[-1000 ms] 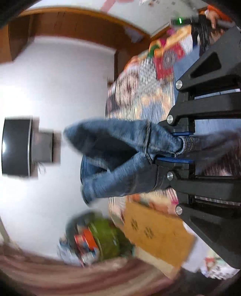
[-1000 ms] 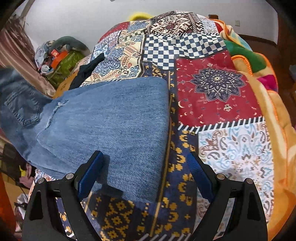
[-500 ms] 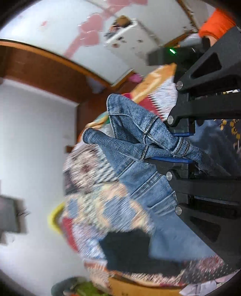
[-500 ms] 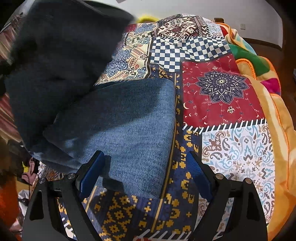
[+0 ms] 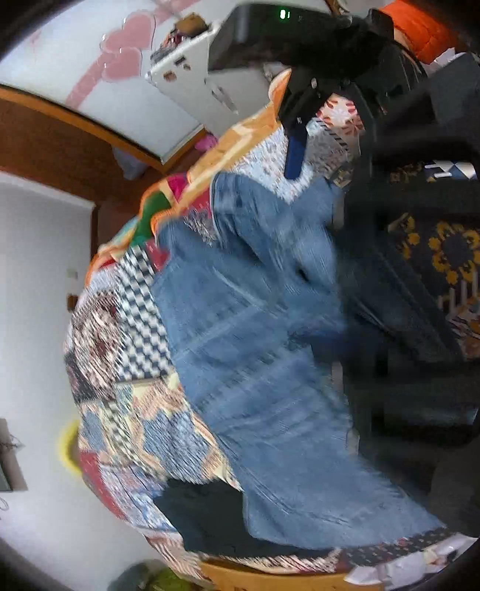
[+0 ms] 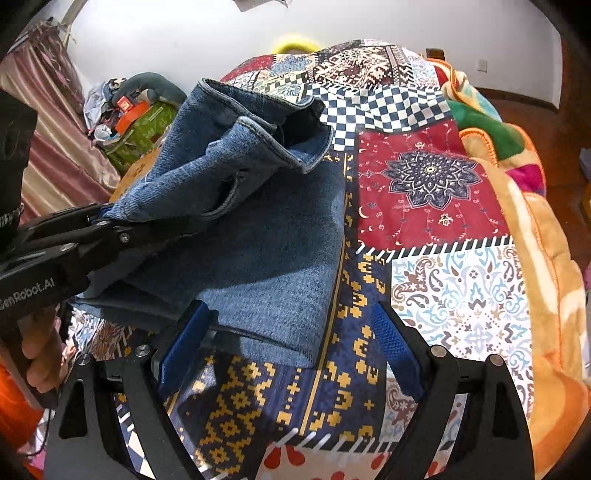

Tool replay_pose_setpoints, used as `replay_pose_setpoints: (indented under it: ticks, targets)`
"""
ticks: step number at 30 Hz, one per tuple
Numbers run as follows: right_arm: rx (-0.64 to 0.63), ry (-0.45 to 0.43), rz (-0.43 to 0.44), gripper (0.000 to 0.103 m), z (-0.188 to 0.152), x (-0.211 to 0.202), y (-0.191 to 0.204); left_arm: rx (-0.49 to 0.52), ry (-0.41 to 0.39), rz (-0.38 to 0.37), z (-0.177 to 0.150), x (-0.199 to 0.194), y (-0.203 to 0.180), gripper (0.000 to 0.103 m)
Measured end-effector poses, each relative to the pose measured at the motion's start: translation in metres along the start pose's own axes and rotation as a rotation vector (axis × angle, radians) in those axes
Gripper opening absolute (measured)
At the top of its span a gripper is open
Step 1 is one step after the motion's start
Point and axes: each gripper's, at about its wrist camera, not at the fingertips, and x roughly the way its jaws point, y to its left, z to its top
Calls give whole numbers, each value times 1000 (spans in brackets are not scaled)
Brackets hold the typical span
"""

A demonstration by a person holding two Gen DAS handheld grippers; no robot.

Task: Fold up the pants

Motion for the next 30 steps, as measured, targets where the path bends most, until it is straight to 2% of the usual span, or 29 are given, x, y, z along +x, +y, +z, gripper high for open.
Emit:
replay_pose_setpoints:
  ticks: [2, 4, 6, 9, 10, 11, 13, 15, 18, 20, 22, 24, 25, 28, 30]
  targets:
    - [-13, -6, -9, 88, -1, -3, 2, -1, -8, -27, -8, -5, 5, 67]
    - [-25, -8, -11, 88, -2, -6, 5, 0, 19, -50, -14, -7, 9, 68]
    - [-33, -8, -14, 88, -2, -6, 6, 2, 22, -51, -21, -17, 13, 71]
    - [-50, -6, -21, 88, -5, -8, 10, 5, -27, -44, -27, -44, 23, 79]
    - [-57, -5, -22, 88, -5, -8, 12, 5, -47, -37, -27, -52, 27, 86]
    - [-60, -4, -22, 88, -6, -9, 13, 1, -81, -21, -26, -62, 34, 93]
    - [-60, -3, -16, 88, -7, -9, 15, -10, -151, 36, -20, -78, 50, 101]
    - [-53, -2, -2, 88, -8, -10, 19, -20, -193, 107, -8, -84, 70, 101]
    - [-57, -9, 13, 88, -8, -11, 26, -40, -209, 159, 19, -78, 105, 101]
    - [-57, -14, 24, 88, -8, -11, 31, -44, -212, 223, 39, -66, 128, 101]
    - [-59, -12, 38, 88, -7, -10, 36, -28, -178, 266, 57, -46, 147, 101]
    - [-63, -9, 35, 88, -8, -8, 40, -5, -92, 284, 69, -15, 166, 101]
    - [-65, -4, 29, 88, -8, -6, 41, 8, -19, 292, 73, 7, 176, 101]
    - [-54, 18, 27, 88, -6, 1, 41, 31, 135, 344, 67, 51, 192, 101]
    - [-49, 37, 31, 90, -4, 7, 40, 46, 185, 336, 54, 69, 197, 102]
